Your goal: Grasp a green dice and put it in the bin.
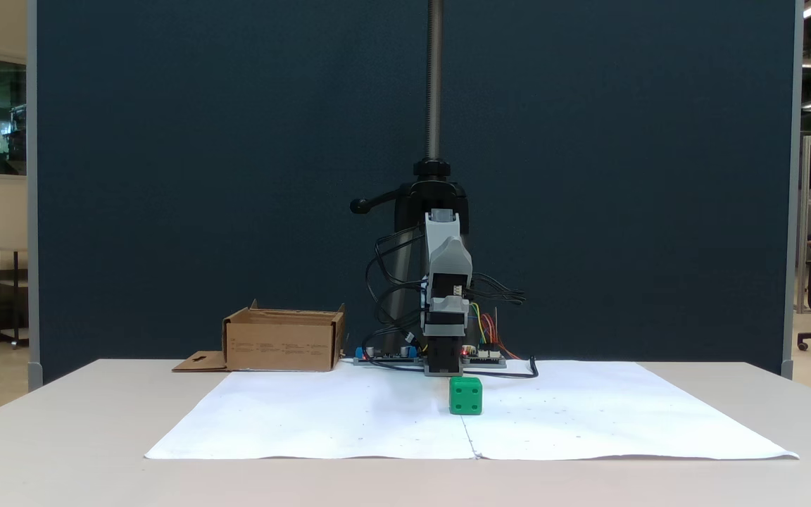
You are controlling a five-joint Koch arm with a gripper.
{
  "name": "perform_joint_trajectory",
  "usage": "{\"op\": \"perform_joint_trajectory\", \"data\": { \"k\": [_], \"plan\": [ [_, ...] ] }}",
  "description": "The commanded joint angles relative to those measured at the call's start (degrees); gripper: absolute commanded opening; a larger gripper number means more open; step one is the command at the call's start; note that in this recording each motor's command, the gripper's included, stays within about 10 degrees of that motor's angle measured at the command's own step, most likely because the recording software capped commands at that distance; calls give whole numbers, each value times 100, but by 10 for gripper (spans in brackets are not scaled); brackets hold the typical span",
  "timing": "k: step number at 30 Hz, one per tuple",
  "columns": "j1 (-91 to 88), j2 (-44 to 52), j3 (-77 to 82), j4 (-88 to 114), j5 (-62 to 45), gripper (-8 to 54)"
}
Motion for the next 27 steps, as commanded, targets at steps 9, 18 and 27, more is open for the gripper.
{"op": "perform_joint_trajectory", "data": {
  "k": [9, 18, 27],
  "plan": [
    [-114, 563, 369, 527, -220, 446],
    [-88, 563, 369, 527, -220, 446],
    [-149, 563, 369, 527, -220, 446]
  ]
}}
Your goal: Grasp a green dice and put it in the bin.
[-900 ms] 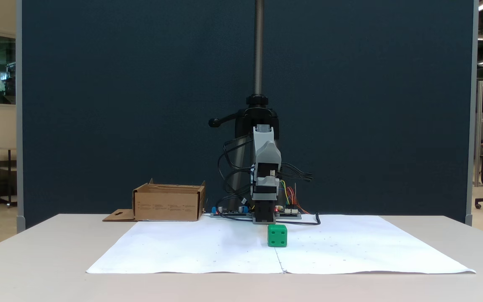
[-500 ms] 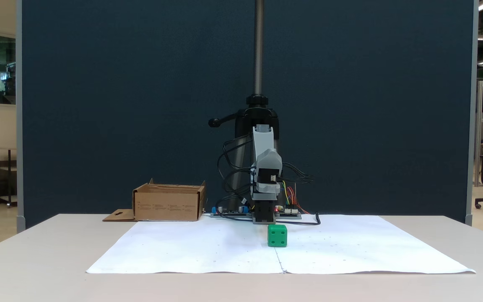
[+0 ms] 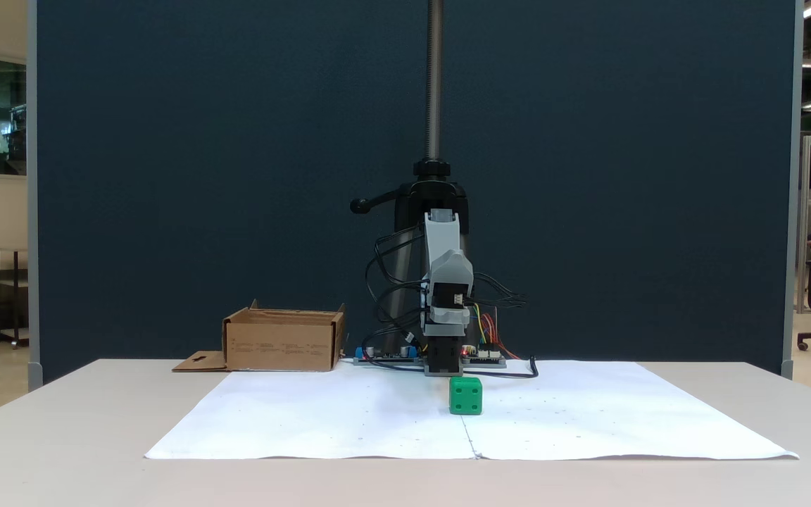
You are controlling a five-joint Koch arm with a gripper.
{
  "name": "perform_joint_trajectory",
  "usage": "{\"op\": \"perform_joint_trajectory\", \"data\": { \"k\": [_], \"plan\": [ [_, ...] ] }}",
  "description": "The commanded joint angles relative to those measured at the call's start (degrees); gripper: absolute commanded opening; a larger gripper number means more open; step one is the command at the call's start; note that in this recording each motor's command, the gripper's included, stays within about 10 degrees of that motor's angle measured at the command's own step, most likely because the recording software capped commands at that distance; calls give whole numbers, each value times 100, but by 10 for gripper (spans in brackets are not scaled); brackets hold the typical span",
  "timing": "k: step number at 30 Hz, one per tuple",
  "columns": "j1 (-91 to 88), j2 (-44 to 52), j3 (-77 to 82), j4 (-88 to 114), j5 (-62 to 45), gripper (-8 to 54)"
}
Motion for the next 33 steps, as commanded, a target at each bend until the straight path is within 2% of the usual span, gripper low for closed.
{"op": "perform_joint_trajectory", "data": {
  "k": [1, 28, 33],
  "plan": [
    [-88, 571, 378, -88, -220, 446],
    [-396, 615, 149, 360, -255, 417],
    [-308, 606, -817, 2057, -255, 417]
  ]
}}
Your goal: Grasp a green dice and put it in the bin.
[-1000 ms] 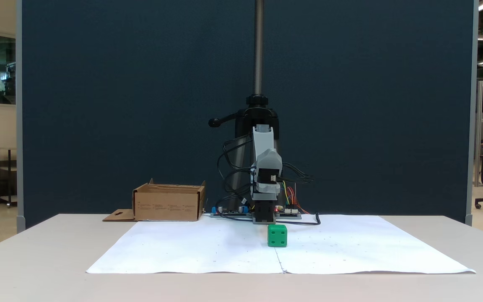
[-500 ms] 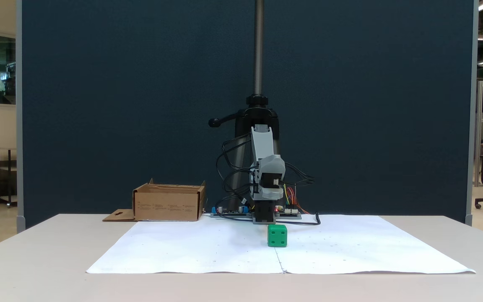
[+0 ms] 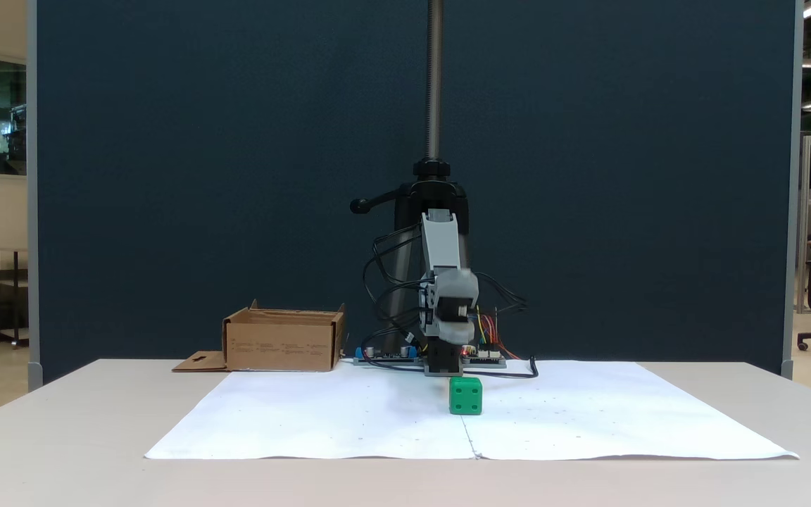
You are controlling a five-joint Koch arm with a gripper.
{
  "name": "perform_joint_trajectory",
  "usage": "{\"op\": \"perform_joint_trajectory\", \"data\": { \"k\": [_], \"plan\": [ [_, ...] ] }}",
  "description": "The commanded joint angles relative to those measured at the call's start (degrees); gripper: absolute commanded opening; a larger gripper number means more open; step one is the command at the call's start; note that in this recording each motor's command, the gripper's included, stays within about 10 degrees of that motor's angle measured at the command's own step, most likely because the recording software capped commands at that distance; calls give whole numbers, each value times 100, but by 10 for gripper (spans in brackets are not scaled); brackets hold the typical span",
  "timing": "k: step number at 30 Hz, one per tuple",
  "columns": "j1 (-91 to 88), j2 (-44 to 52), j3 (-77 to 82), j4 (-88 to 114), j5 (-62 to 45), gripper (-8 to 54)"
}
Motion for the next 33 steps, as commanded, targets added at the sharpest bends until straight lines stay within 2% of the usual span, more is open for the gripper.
{"op": "perform_joint_trajectory", "data": {
  "k": [1, 10, 14, 20, 27, 33],
  "plan": [
    [18, 606, -650, 903, -255, 417],
    [255, 571, -2558, 4401, -281, 418],
    [255, 563, -2988, 5887, -668, 436],
    [272, 141, -4342, 8049, -659, 432],
    [264, -1178, -5660, 10105, -299, 432],
    [229, -2452, -6574, 10556, 220, 431]
  ]
}}
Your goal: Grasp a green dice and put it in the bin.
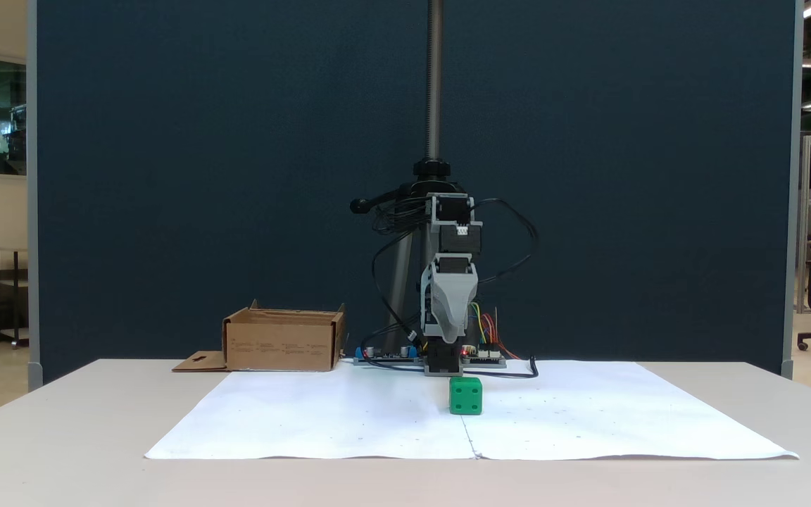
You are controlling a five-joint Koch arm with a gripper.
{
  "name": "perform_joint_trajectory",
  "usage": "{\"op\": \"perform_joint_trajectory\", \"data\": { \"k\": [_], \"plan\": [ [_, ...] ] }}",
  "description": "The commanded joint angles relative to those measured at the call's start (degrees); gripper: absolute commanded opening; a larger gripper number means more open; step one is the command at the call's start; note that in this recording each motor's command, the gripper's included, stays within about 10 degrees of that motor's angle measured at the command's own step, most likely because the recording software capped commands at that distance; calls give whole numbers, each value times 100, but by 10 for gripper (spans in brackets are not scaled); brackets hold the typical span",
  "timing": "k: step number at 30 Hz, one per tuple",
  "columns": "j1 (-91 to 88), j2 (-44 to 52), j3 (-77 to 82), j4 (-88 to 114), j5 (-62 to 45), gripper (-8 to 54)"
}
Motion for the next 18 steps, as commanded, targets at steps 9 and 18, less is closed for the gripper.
{"op": "perform_joint_trajectory", "data": {
  "k": [9, 18],
  "plan": [
    [-237, -659, -589, 202, 967, 431],
    [-299, -905, -589, 220, 1169, 431]
  ]
}}
